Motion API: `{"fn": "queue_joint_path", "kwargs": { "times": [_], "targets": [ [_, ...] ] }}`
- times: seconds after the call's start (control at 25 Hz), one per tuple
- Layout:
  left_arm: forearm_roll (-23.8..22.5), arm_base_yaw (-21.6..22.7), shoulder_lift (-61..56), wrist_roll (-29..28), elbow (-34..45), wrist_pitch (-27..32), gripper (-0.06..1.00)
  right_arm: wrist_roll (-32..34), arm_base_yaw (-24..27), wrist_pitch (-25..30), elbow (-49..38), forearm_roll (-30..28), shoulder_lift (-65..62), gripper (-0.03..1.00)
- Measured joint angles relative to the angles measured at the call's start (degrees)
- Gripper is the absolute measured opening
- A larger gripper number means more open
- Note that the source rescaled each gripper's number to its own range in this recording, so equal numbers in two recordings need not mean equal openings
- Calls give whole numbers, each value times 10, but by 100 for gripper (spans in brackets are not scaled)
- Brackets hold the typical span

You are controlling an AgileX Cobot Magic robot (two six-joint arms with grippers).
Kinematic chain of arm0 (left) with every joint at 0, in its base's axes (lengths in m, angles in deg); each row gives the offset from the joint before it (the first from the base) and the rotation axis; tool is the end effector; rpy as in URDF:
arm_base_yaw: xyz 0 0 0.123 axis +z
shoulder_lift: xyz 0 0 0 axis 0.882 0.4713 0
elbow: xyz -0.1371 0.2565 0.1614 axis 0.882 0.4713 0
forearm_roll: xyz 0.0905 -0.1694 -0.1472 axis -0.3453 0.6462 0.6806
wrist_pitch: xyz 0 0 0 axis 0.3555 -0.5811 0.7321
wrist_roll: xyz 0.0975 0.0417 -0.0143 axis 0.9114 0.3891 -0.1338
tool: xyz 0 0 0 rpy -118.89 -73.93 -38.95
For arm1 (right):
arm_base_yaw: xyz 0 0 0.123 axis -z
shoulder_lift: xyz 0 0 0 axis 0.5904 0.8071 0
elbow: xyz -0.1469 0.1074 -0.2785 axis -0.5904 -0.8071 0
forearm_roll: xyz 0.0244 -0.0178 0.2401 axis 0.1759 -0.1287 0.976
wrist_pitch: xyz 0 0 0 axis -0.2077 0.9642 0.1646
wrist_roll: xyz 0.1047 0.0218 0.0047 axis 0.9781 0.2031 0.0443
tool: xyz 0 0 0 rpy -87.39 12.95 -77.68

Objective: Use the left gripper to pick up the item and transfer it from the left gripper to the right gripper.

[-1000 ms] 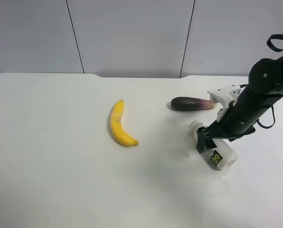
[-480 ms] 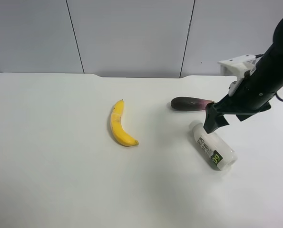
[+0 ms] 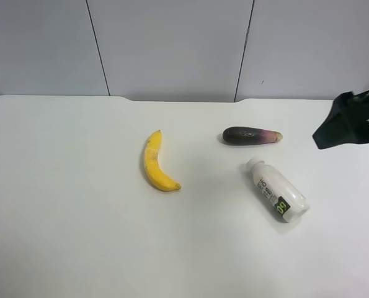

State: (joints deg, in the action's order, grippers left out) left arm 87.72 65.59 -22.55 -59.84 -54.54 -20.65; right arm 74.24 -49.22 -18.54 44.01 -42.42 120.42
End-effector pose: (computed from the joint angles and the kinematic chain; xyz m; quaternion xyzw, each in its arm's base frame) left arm -0.0481 -0.0032 0.2674 -0.0131 0.8492 0.0260 0.5272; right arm 0.1404 0.0436 0.3563 -0.1972 0.9430 0.0576 0.2618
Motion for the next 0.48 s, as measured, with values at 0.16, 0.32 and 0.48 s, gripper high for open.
{"fn": "queue_joint_path", "kwargs": {
  "times": [0.16,0.32,0.48],
  "targets": [
    [0,0,0,0,0,0,84,11,0,43,0,0,-98,100],
    [0,0,0,0,0,0,84,20,0,53,-26,0,-197,100],
    [0,0,0,0,0,0,84,37,0,49,-95,0,-296,100]
  ]
}}
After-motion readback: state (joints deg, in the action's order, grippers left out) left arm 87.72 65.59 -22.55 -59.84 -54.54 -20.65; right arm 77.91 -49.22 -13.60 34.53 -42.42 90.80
